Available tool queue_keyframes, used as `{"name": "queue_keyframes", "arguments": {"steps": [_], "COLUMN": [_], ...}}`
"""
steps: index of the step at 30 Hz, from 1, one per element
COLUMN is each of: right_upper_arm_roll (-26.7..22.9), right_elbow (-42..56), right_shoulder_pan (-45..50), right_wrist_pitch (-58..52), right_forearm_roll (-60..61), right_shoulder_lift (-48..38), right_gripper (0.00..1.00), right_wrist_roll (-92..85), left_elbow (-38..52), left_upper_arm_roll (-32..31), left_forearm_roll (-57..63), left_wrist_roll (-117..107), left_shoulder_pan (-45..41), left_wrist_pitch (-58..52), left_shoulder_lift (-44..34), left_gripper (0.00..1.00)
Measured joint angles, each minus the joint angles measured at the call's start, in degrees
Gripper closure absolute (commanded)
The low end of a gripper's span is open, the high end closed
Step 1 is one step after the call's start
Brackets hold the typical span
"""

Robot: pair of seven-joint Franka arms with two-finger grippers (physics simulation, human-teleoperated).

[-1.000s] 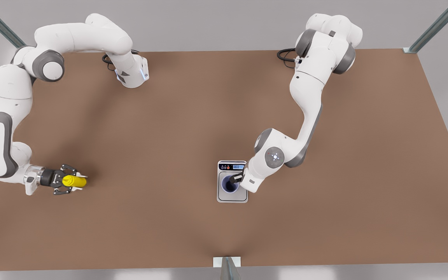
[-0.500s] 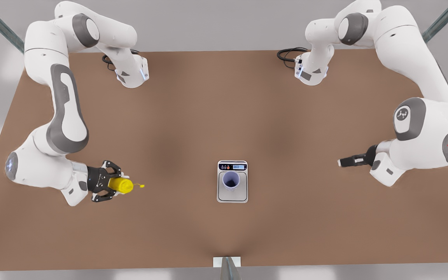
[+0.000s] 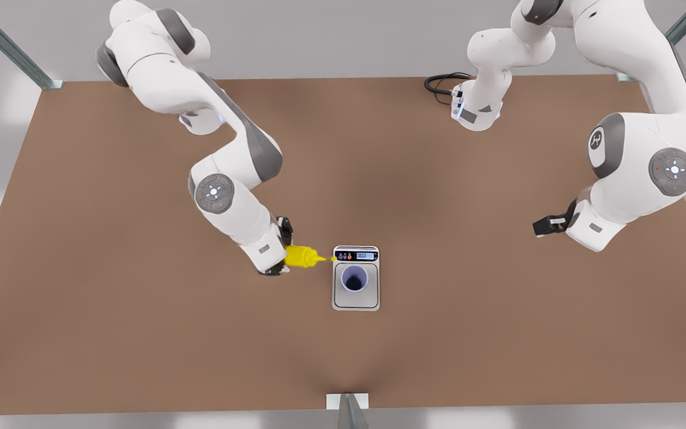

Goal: Move cup to the weight, pick up sauce bottle, pour sauce

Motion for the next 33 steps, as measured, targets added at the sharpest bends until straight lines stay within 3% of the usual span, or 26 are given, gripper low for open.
{"name": "queue_keyframes", "arguments": {"steps": [7, 11, 16, 19, 23, 33], "right_upper_arm_roll": [-0.37, 0.20, 0.32, 0.33, 0.32, 0.32], "right_elbow": [3.14, 2.23, -0.07, -5.15, -9.26, -12.53], "right_shoulder_pan": [4.43, 0.37, -14.32, -21.61, -23.70, -26.06], "right_wrist_pitch": [0.26, -0.17, -9.08, -9.16, -7.79, -7.57], "right_forearm_roll": [-5.86, -4.36, 18.64, 30.68, 38.99, 60.70], "right_shoulder_lift": [1.26, 1.05, -0.66, -0.55, 0.68, 16.64], "right_gripper": [0.52, 0.52, 0.52, 0.52, 0.52, 0.52], "right_wrist_roll": [12.29, 11.08, -12.82, -28.38, -38.89, -69.20], "left_elbow": [0.09, 0.09, 0.09, 0.09, 0.17, 0.35], "left_upper_arm_roll": [-0.01, -0.09, -0.09, -0.09, -0.18, -0.27], "left_forearm_roll": [0.15, 0.16, 0.20, 0.19, 0.26, 0.37], "left_wrist_roll": [0.00, 0.00, 0.00, 0.00, -0.39, -0.42], "left_shoulder_pan": [0.00, 0.17, 0.18, 0.18, -0.20, -2.60], "left_wrist_pitch": [0.00, 0.00, 0.17, 0.18, 0.26, 0.09], "left_shoulder_lift": [0.17, 0.34, 0.48, 0.53, 1.19, 2.28], "left_gripper": [0.00, 0.00, 0.00, 0.00, 0.00, 0.00]}}
